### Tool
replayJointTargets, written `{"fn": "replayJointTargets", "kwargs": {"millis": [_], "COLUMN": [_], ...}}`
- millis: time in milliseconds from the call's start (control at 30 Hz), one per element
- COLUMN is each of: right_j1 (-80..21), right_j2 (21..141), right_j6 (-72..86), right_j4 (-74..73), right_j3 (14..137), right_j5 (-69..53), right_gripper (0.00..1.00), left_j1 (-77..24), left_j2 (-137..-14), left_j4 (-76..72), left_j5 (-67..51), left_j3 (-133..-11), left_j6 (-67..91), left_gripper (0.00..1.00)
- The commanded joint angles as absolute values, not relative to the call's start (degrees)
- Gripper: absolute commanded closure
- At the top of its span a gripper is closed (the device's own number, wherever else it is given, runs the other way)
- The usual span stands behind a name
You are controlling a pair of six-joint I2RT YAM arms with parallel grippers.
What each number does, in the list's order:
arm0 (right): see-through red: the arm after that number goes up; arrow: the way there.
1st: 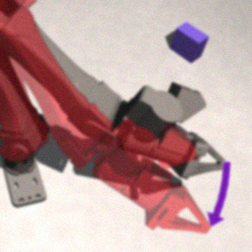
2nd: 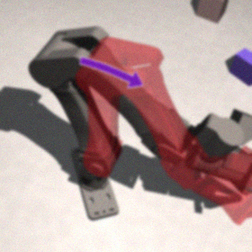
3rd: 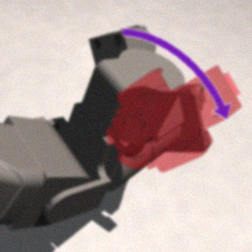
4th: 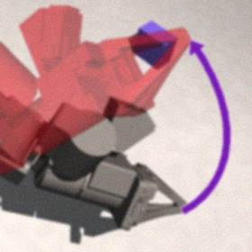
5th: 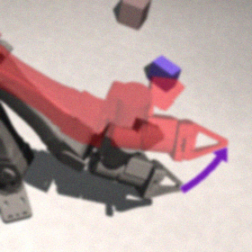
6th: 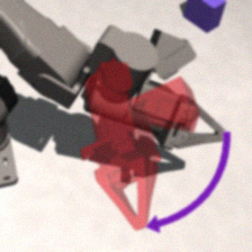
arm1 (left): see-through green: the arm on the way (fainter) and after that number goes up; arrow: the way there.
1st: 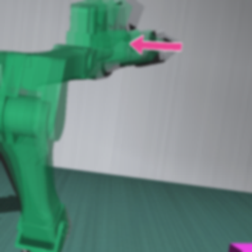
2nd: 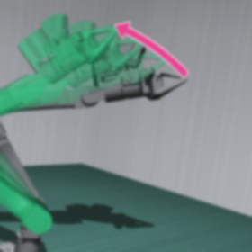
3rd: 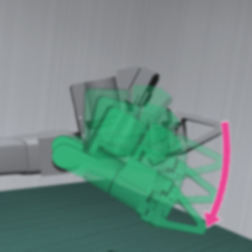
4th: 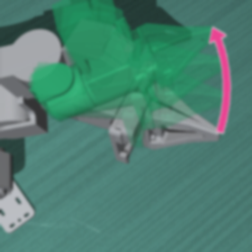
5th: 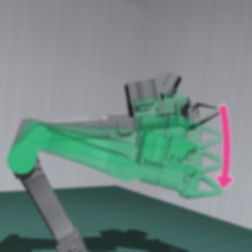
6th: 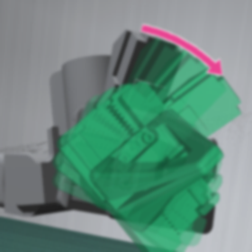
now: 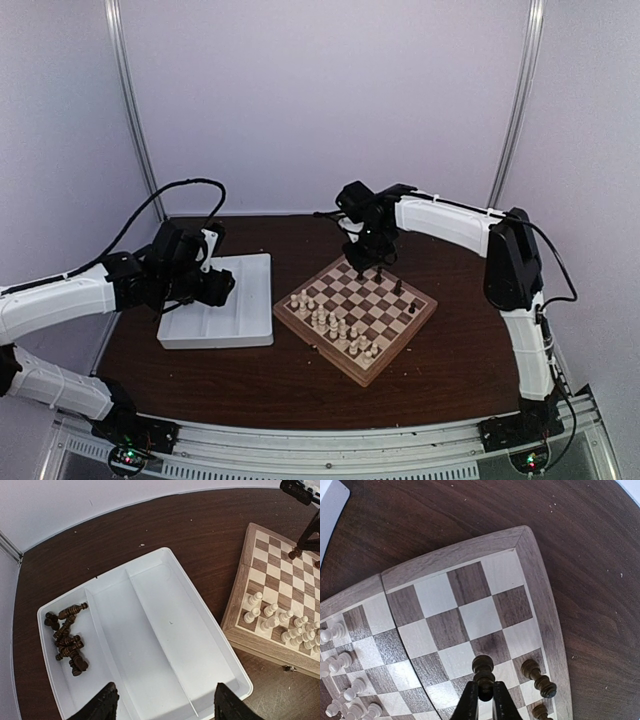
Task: Set up the chess pieces on the board
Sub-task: Pick up the chess piece from the chessboard, then place the chess piece on the chessboard.
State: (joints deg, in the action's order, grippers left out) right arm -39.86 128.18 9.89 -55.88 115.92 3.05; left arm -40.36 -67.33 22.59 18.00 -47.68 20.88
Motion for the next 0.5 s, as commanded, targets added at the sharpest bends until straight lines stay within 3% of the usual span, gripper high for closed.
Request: {"fn": "replayJointTargets", "kwargs": {"millis": [0,467], "right_j1": [-38.5,-36.3], "right_j2": [129.9,131.7], "right_j6": [8.6,7.0], "right_j4": [-56.7,-57.3], "right_j3": [118.4,120.5], "right_j5": [3.8,4.8], "right_gripper": [0.91,0.91], "left_j1": [-39.8,-39.8], "left_j2": [-67.9,-69.5], "left_j4": [21.6,21.5], "left_j5": [17.3,16.9], "left_j3": [-49.8,-50.9], "left_j6": [19.9,19.9], "left_gripper": [0.34,0.34]}}
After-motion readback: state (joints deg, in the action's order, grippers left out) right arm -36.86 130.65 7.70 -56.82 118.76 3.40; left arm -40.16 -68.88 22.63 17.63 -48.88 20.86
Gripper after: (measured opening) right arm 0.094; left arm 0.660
